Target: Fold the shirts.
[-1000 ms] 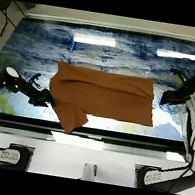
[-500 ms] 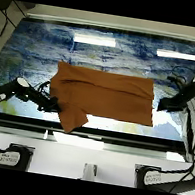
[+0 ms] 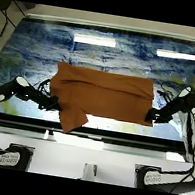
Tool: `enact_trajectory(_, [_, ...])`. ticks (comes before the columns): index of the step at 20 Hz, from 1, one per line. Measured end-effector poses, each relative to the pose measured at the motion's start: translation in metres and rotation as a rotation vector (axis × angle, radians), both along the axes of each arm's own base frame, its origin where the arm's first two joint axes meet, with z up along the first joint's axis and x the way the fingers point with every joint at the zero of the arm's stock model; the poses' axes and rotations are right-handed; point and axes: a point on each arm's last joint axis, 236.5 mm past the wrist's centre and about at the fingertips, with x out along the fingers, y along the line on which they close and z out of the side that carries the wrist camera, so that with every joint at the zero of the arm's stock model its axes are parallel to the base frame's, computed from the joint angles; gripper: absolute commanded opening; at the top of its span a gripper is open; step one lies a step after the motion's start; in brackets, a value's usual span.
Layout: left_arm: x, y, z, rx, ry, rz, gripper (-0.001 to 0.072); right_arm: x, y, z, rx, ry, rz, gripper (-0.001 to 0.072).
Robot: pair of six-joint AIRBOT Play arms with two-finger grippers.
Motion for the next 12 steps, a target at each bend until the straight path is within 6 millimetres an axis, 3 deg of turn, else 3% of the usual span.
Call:
enact_trajectory(1, [0.001,0.000,0.002,0.000,-0.009,0.000,0.0037,-0.006,0.003,-0.003,0.010,0.017,-0.006,0.0539])
enact_trajectory(2, [0.002,0.000,0.004,0.000,-0.019,0.000,0.0037,-0.008,0.005,-0.005,0.015,0.023,-0.009,0.0401])
enact_trajectory(4, [0.004,0.000,0.008,0.003,-0.037,0.001,0.0037,-0.010,0.010,-0.011,0.030,0.024,-0.019,0.0025])
enact_trajectory(7, [0.016,0.004,0.019,0.006,-0.081,0.010,0.0036,0.002,0.020,-0.013,0.069,-0.030,-0.041,0.0024])
enact_trajectory(9, [0.036,0.010,0.034,0.008,-0.139,0.027,0.0033,0.026,0.017,-0.008,0.058,-0.119,-0.040,0.0024])
enact_trajectory(12, [0.080,0.026,0.075,0.015,-0.267,0.061,0.0031,0.067,0.012,0.023,0.051,-0.247,-0.020,0.0023])
